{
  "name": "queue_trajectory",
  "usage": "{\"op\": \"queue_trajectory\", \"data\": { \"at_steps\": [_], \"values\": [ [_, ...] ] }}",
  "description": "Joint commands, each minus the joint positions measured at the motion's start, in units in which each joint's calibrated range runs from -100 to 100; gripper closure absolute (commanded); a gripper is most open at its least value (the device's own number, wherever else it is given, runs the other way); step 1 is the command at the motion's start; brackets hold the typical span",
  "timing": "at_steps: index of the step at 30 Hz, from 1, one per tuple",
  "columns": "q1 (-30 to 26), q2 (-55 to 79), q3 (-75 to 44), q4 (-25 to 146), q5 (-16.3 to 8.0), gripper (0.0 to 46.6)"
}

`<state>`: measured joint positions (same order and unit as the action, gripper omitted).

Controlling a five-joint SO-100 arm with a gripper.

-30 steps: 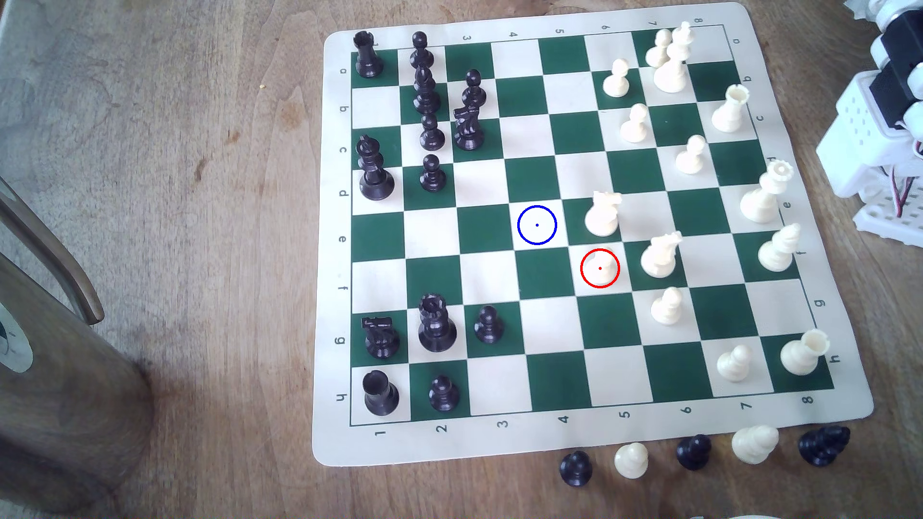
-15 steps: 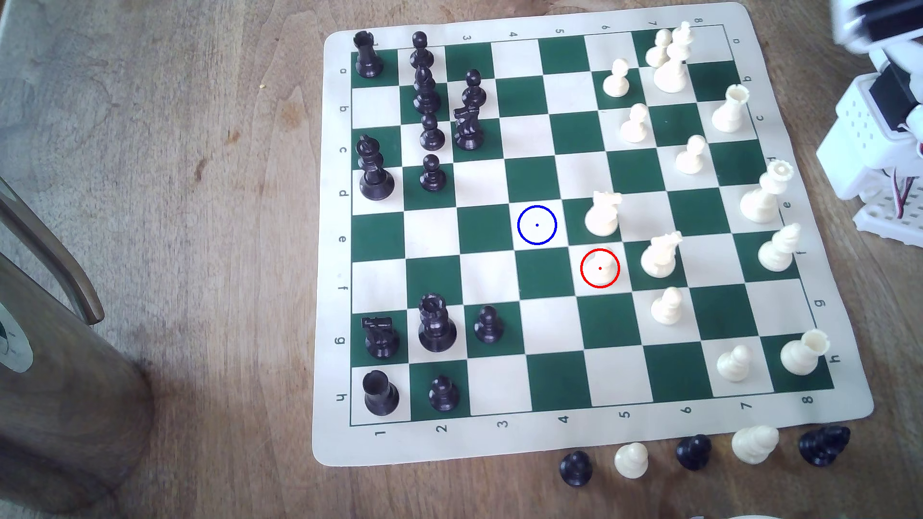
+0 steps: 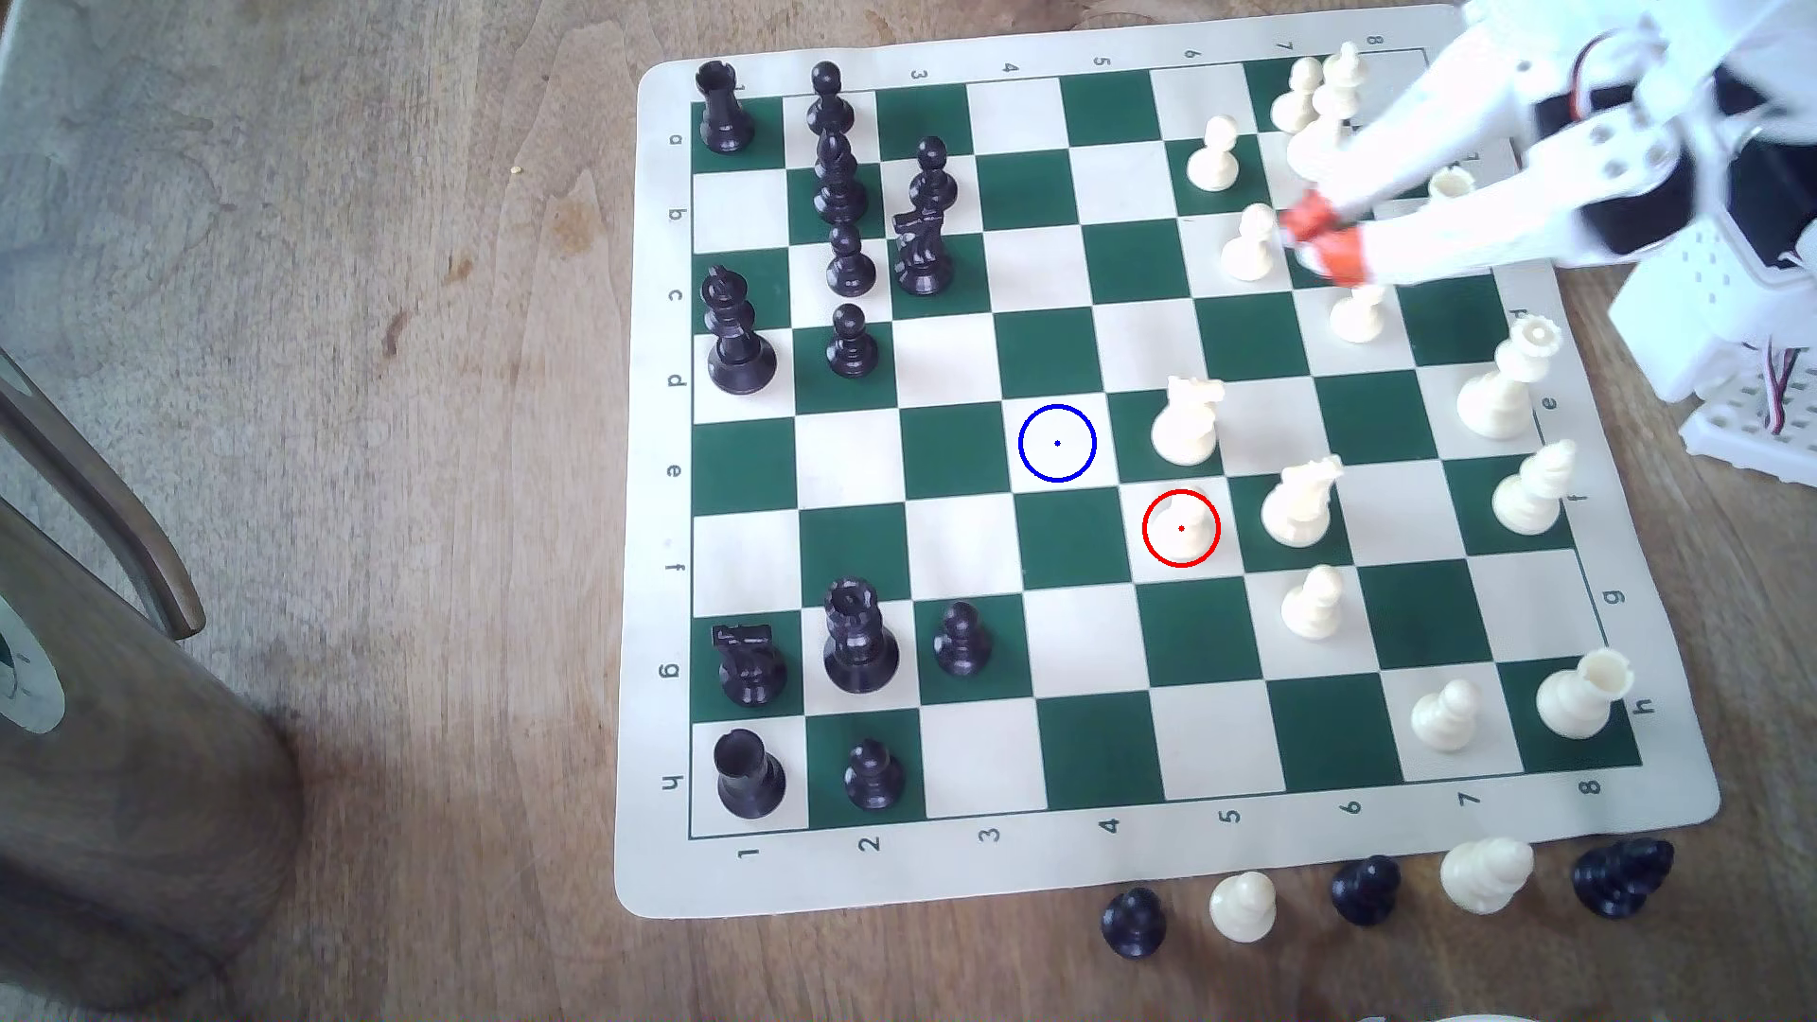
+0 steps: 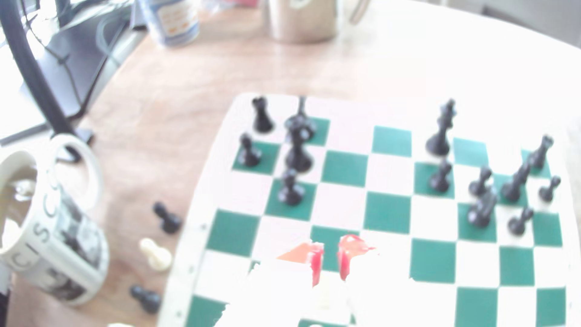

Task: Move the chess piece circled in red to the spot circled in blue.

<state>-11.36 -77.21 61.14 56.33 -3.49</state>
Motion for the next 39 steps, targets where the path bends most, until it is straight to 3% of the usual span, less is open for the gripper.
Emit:
{"op": "queue_trajectory", "data": {
  "at_steps": [1,6,12,17,22,39],
  "values": [
    [-3.4,16.7,-24.1,10.5,-5.0,42.2],
    [-3.2,29.5,-28.5,11.6,-8.6,44.6],
    [-3.8,46.7,-38.0,12.5,-8.8,44.9],
    [-3.0,59.6,-50.9,17.9,-8.8,41.8],
    [-2.0,64.6,-53.4,15.9,-8.8,37.1],
    [0.6,69.3,-38.1,6.5,-9.2,36.4]
  ]
}}
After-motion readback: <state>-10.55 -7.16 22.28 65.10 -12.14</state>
